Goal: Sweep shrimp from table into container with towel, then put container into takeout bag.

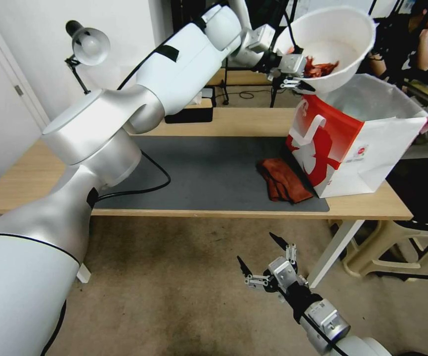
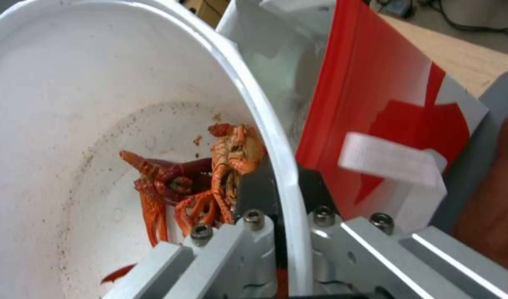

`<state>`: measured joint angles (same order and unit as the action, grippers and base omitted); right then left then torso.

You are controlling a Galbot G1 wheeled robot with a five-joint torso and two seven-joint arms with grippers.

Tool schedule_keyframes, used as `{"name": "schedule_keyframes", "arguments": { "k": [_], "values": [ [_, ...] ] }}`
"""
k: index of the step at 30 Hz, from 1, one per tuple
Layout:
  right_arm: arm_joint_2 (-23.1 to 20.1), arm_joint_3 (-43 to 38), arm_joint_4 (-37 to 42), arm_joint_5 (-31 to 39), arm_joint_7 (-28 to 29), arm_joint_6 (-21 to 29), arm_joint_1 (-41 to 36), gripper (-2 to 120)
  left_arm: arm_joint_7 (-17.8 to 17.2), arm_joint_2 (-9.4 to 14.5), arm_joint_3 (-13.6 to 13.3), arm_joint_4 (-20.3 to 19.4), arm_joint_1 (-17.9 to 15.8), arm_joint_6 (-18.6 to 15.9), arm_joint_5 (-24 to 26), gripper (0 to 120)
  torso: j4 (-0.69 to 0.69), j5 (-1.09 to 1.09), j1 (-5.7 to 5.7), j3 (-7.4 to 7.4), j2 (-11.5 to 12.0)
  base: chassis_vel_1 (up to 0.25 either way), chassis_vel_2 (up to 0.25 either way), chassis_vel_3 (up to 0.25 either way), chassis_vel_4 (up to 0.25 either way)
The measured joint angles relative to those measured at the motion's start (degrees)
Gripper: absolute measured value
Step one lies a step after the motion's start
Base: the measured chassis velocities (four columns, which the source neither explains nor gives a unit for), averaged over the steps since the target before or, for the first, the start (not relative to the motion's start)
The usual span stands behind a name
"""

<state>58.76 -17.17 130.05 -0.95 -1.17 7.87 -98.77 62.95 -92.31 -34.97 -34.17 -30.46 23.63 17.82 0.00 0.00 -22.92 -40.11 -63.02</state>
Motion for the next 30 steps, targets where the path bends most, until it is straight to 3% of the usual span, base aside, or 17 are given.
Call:
{"name": "schedule_keyframes", "arguments": {
  "k": [16,30],
  "values": [
    [0.12,0.38,-0.65,0.22,-0.34,0.48,0.75,100,-4.40,0.11,-5.55,-8.46,-0.03,-2.06,4.80,0,0.00,0.00,0.00,0.01,0.00,0.000,0.000,0.000,0.000],
    [0.84,0.69,-0.29,0.06,-0.43,0.47,0.64,100,-6.13,0.17,-7.98,-8.97,-0.03,-2.18,6.03,0,0.00,0.01,0.00,0.00,0.00,0.000,0.000,0.000,0.000]
  ]
}}
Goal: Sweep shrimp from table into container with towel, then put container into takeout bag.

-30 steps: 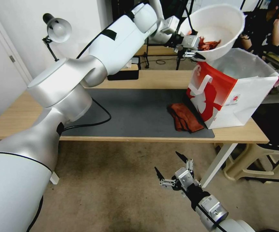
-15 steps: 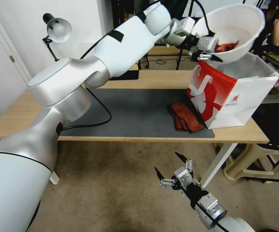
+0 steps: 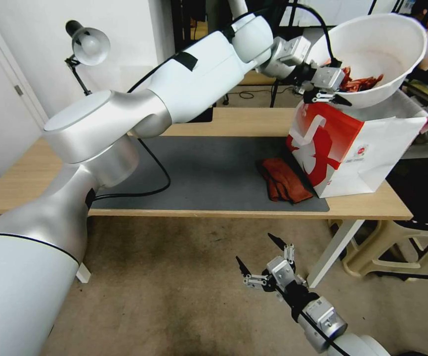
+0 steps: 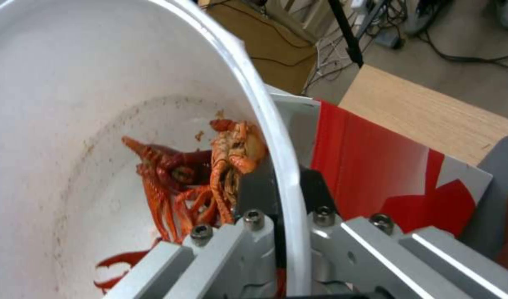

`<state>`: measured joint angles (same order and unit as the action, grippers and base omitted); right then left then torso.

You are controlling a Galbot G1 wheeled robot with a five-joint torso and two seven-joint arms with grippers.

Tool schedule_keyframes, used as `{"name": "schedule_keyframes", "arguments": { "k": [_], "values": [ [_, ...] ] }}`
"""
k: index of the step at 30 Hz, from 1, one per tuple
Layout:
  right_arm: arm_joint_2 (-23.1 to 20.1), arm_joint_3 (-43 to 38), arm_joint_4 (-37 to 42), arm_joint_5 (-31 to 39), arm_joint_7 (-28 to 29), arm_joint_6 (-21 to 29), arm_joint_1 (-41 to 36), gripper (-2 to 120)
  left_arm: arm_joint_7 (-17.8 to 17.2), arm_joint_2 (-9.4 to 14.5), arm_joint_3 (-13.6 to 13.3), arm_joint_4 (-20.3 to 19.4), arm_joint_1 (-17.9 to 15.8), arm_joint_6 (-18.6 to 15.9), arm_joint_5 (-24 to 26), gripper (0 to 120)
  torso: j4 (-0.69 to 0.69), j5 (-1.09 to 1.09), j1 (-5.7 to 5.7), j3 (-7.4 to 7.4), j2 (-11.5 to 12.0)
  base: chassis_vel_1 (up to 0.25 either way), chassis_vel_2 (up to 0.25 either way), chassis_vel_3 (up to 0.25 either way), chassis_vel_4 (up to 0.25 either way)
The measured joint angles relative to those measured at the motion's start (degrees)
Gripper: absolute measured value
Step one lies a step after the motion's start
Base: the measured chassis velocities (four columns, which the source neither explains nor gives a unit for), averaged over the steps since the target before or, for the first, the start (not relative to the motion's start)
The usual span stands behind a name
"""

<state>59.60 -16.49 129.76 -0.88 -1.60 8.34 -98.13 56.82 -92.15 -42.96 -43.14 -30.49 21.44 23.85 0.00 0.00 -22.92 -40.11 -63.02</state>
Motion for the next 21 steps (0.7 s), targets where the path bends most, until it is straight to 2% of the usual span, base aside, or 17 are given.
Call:
{"name": "schedule_keyframes", "arguments": {
  "k": [4,6,9,15,18,19,21],
  "values": [
    [0.14,0.00,0.03,-0.06,-0.02,-0.01,-0.03,100,-0.70,0.00,-0.82,-0.44,-0.15,0.13,0.31,0,0.00,0.00,0.00,0.00,0.00,0.000,0.000,0.000,0.000],
    [0.27,-0.02,0.13,-0.09,-0.02,-0.02,-0.08,100,-1.37,0.00,-1.63,-0.88,-0.18,0.18,0.55,6,0.00,0.00,0.00,0.00,0.00,0.000,0.000,0.000,0.000],
    [0.39,-0.02,0.21,-0.13,-0.02,-0.03,-0.11,100,-1.86,0.00,-2.07,-1.08,-0.25,0.21,0.61,8,0.00,0.00,0.00,0.00,0.00,0.000,0.000,0.000,0.000],
    [0.76,0.14,0.23,-0.38,-0.06,-0.08,-0.09,100,-3.00,0.01,-2.40,-1.07,-0.51,0.68,0.46,32,0.00,0.00,0.00,0.00,0.00,0.000,0.000,0.000,0.000],
    [0.84,0.22,0.23,-0.42,-0.08,-0.08,-0.07,100,-3.24,0.00,-2.41,-0.96,-0.56,0.89,0.44,34,0.00,0.00,0.00,0.00,0.00,0.000,0.000,0.000,0.000],
    [0.92,0.30,0.23,-0.49,-0.11,-0.10,-0.03,100,-3.92,0.01,-2.46,-0.76,-0.72,1.15,0.41,46,0.00,0.00,0.00,0.00,0.00,0.000,0.000,0.000,0.000],
    [0.94,0.32,0.23,-0.50,-0.12,-0.11,0.03,100,-4.23,0.01,-2.51,-0.75,-0.76,1.21,0.41,49,0.00,0.00,0.00,0.00,0.00,0.000,0.000,0.000,0.000]
  ]
}}
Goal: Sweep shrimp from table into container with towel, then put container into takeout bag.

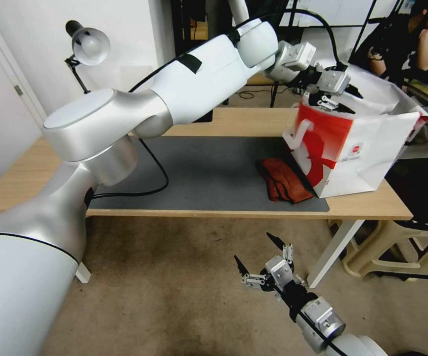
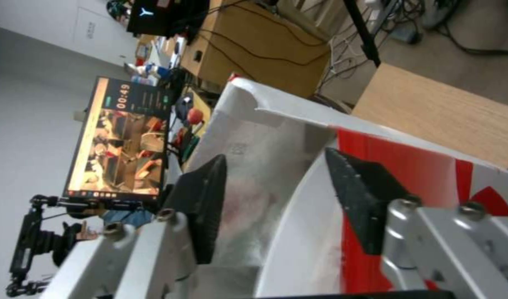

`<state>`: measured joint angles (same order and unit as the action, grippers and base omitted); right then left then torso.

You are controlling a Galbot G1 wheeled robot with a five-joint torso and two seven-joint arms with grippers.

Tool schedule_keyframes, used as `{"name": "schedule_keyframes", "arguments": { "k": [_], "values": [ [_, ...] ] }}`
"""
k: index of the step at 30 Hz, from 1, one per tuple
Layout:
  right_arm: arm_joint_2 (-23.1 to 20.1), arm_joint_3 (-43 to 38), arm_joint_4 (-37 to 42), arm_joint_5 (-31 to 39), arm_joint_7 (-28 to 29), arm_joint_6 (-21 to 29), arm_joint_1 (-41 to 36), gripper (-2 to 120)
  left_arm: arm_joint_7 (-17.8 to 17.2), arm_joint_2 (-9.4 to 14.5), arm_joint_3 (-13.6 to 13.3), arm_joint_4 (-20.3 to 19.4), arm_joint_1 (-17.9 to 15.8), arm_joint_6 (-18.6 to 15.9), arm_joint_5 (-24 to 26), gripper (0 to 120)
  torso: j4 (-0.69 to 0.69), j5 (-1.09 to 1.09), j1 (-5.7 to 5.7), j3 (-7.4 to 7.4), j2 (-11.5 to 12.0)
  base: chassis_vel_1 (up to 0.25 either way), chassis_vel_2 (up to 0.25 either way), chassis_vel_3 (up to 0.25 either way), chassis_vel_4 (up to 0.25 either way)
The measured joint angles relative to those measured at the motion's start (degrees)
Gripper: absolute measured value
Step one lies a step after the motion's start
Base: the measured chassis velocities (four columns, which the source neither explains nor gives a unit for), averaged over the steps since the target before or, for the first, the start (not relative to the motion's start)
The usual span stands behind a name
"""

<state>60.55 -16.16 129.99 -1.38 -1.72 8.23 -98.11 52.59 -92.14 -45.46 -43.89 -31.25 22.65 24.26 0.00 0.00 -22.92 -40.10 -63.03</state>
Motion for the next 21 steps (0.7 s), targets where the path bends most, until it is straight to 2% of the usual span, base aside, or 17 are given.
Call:
{"name": "schedule_keyframes", "arguments": {
  "k": [4,5,7,9,11,13,14,16,17,18,19,20,21],
  "values": [
    [0.02,0.15,-0.13,-0.10,-0.04,-0.06,0.03,100,-1.25,0.00,0.04,-0.05,-0.47,0.14,0.54,69,0.00,0.00,0.00,0.00,0.00,0.000,0.000,0.000,0.000],
    [0.02,0.15,-0.13,-0.10,-0.04,-0.06,0.03,100,-1.25,0.00,0.04,-0.05,-0.47,0.14,0.54,69,0.00,0.00,0.00,0.00,0.00,0.000,0.000,0.000,0.000],
    [-0.06,0.16,-0.12,-0.14,-0.05,-0.08,-0.02,100,1.49,-0.01,1.48,0.40,-1.62,0.14,0.78,79,-0.01,0.00,0.00,0.00,0.00,0.000,0.000,0.000,0.000],
    [-0.09,0.14,-0.09,-0.14,-0.05,-0.08,-0.02,100,2.26,-0.01,1.90,0.53,-1.81,0.14,0.75,81,-0.01,-0.01,0.00,0.00,0.00,0.000,0.000,0.000,0.000],
    [-0.29,-0.17,0.27,-0.06,-0.05,-0.09,-0.04,100,10.02,0.00,6.09,1.85,-3.01,0.44,-0.51,93,0.00,0.00,0.00,0.00,0.00,0.000,0.000,0.000,0.000],
    [-0.30,-0.27,0.38,-0.02,-0.05,-0.09,-0.07,100,11.31,0.03,6.94,1.97,-3.16,0.71,-1.03,95,0.01,0.00,0.00,0.00,0.00,0.000,0.000,0.000,0.000],
    [-0.29,-0.54,0.66,0.08,-0.05,-0.12,-0.13,100,13.70,0.09,8.52,1.28,-3.34,1.53,-2.24,98,0.05,0.01,0.00,0.00,0.00,0.000,0.000,0.000,0.000],
    [-0.24,-0.79,0.79,0.15,-0.03,-0.23,-0.14,100,12.03,0.04,8.47,-0.87,-2.65,1.97,-2.79,100,0.02,0.01,0.00,0.01,0.00,0.000,0.000,0.000,0.000],
    [-0.22,-0.87,0.79,0.21,0.00,-0.36,-0.08,100,9.59,0.22,8.16,-1.95,-1.79,2.42,-3.54,100,-0.04,-0.01,0.01,0.01,-0.01,0.000,0.000,0.000,0.000],
    [-0.22,-0.87,0.79,0.21,0.00,-0.36,-0.08,100,9.59,0.22,8.16,-1.95,-1.79,2.42,-3.54,100,-0.04,-0.01,0.01,0.01,-0.01,0.000,0.000,0.000,0.000],
    [-0.22,-0.93,0.79,0.36,0.06,-0.54,0.16,100,2.57,2.42,7.75,-3.03,0.65,3.81,-5.67,100,-0.11,-0.06,0.02,0.01,-0.02,0.000,0.000,0.000,0.000],
    [-0.23,-0.95,0.80,0.42,0.07,-0.55,0.26,100,-0.22,3.57,7.68,-3.16,1.65,4.44,-6.26,100,-0.09,-0.06,0.01,0.01,-0.02,0.000,0.000,0.000,0.000],
    [-0.23,-0.95,0.80,0.42,0.07,-0.55,0.26,100,-0.22,3.57,7.68,-3.16,1.65,4.44,-6.26,100,-0.09,-0.06,0.01,0.01,-0.02,0.000,0.000,0.000,0.000]
  ]
}}
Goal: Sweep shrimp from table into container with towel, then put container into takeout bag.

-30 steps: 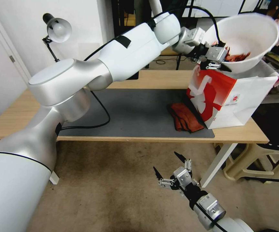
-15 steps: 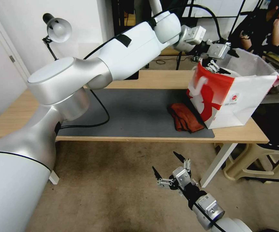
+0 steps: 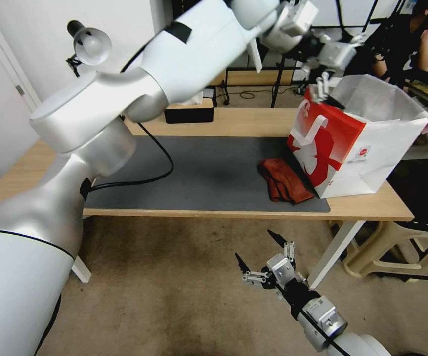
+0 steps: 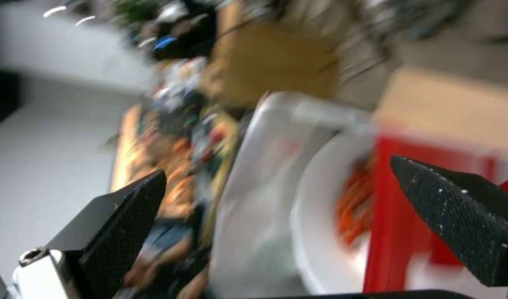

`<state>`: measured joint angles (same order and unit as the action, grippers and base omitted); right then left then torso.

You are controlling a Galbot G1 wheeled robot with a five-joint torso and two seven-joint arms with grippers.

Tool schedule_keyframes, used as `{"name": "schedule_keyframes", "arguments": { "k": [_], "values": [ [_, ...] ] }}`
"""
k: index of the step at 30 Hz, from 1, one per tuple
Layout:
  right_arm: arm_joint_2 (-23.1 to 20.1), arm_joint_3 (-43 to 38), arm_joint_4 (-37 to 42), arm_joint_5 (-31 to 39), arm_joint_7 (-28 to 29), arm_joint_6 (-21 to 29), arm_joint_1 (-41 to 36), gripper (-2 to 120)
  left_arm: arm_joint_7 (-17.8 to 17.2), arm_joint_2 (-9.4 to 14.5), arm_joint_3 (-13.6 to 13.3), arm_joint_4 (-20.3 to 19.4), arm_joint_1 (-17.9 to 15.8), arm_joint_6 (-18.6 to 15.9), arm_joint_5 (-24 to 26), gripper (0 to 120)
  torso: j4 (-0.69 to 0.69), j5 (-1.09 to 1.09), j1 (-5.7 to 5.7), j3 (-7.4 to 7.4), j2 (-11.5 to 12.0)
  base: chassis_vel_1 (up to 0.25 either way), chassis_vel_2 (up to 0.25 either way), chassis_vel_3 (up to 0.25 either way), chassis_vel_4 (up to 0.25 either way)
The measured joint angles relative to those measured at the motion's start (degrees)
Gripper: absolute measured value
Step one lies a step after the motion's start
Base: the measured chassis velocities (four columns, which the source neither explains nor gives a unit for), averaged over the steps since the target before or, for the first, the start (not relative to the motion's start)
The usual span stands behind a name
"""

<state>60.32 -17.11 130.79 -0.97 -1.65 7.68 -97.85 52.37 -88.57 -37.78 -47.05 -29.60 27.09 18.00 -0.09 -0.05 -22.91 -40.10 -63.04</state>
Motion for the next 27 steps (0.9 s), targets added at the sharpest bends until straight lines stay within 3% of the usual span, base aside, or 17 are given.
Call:
{"name": "schedule_keyframes", "arguments": {
  "k": [1,3,5,7,8,10,11,14,15,16,18,19,20,22,23,26,27],
  "values": [
    [-0.03,0.01,0.13,0.14,0.00,-0.01,0.26,100,-7.49,3.04,-0.15,-0.33,2.53,1.43,-1.57,100,0.06,0.05,-0.01,-0.03,0.01,0.000,0.000,0.000,0.000],
    [0.01,0.12,0.26,0.22,-0.04,0.03,0.60,100,-16.47,7.78,0.74,-0.74,6.05,2.80,-3.28,100,0.15,0.09,-0.04,-0.02,0.01,0.000,0.000,0.000,0.000],
    [0.07,0.20,0.27,0.24,-0.07,0.09,0.76,100,-19.90,9.35,1.45,-1.00,7.34,3.07,-4.01,100,0.18,0.11,-0.03,-0.02,0.01,0.000,0.000,0.000,0.000],
    [0.20,0.37,0.09,0.25,-0.10,0.23,0.99,100,-33.63,13.61,2.50,-3.59,11.48,1.40,-4.78,100,0.14,0.10,-0.01,-0.01,0.01,0.000,0.000,0.000,0.000],
    [0.20,0.37,0.09,0.25,-0.10,0.23,0.99,100,-33.63,13.61,2.50,-3.59,11.48,1.40,-4.78,100,0.14,0.10,-0.01,-0.01,0.01,0.000,0.000,0.000,0.000],
    [0.21,0.48,-0.04,0.25,-0.13,0.32,1.06,100,-46.73,16.81,2.87,-8.19,15.40,-3.04,-2.34,100,0.10,0.09,-0.01,-0.01,0.01,0.000,0.000,0.000,0.000],
    [0.21,0.48,-0.04,0.25,-0.13,0.32,1.06,100,-46.73,16.81,2.87,-8.19,15.40,-3.04,-2.34,100,0.10,0.09,-0.01,-0.01,0.01,0.000,0.000,0.000,0.000],
    [0.27,0.48,-0.22,0.30,-0.16,0.43,1.42,100,-65.72,21.16,7.15,-17.92,24.87,-10.87,4.66,100,0.06,0.08,-0.01,-0.01,0.01,0.000,0.000,0.000,0.000],
    [0.27,0.48,-0.22,0.30,-0.16,0.43,1.42,100,-65.72,21.16,7.15,-17.92,24.87,-10.87,4.66,100,0.06,0.08,-0.01,-0.01,0.01,0.000,0.000,0.000,0.000],
    [0.32,0.49,-0.22,0.34,-0.16,0.45,1.43,100,-70.08,22.66,9.06,-21.24,28.14,-12.88,7.40,100,0.10,0.10,-0.01,-0.01,0.01,0.000,0.000,0.000,0.000],
    [0.48,0.47,-0.19,0.39,-0.11,0.43,1.45,100,-72.99,25.25,12.45,-26.08,32.80,-14.73,10.50,100,0.09,0.07,-0.01,-0.01,0.01,0.000,0.000,0.000,0.000],
    [0.53,0.45,-0.19,0.44,-0.08,0.23,1.40,100,-72.99,26.93,15.27,-28.35,35.88,-14.60,10.88,100,0.09,0.07,0.00,0.00,0.02,0.000,0.000,0.000,0.000],
    [0.53,0.45,-0.19,0.44,-0.08,0.23,1.40,100,-72.99,26.93,15.27,-28.35,35.88,-14.60,10.88,100,0.09,0.07,0.00,0.00,0.02,0.000,0.000,0.000,0.000],
    [0.69,0.38,-0.16,0.57,0.03,-0.79,1.13,100,-70.66,29.96,21.29,-31.59,41.61,-12.36,10.12,100,0.09,0.06,-0.01,0.00,0.02,0.000,0.000,0.000,0.000],
    [0.69,0.38,-0.16,0.57,0.03,-0.79,1.13,100,-70.66,29.96,21.29,-31.59,41.61,-12.36,10.12,100,0.09,0.06,-0.01,0.00,0.02,0.000,0.000,0.000,0.000],
    [1.31,-0.31,0.45,0.83,0.39,-4.29,0.28,100,-68.10,35.02,30.93,-38.87,53.51,-10.23,11.00,100,0.10,0.08,-0.01,0.00,0.02,0.000,0.000,0.000,0.000],
    [1.31,-0.31,0.45,0.83,0.39,-4.29,0.28,100,-68.10,35.02,30.93,-38.87,53.51,-10.23,11.00,100,0.10,0.08,-0.01,0.00,0.02,0.000,0.000,0.000,0.000]
  ]
}}
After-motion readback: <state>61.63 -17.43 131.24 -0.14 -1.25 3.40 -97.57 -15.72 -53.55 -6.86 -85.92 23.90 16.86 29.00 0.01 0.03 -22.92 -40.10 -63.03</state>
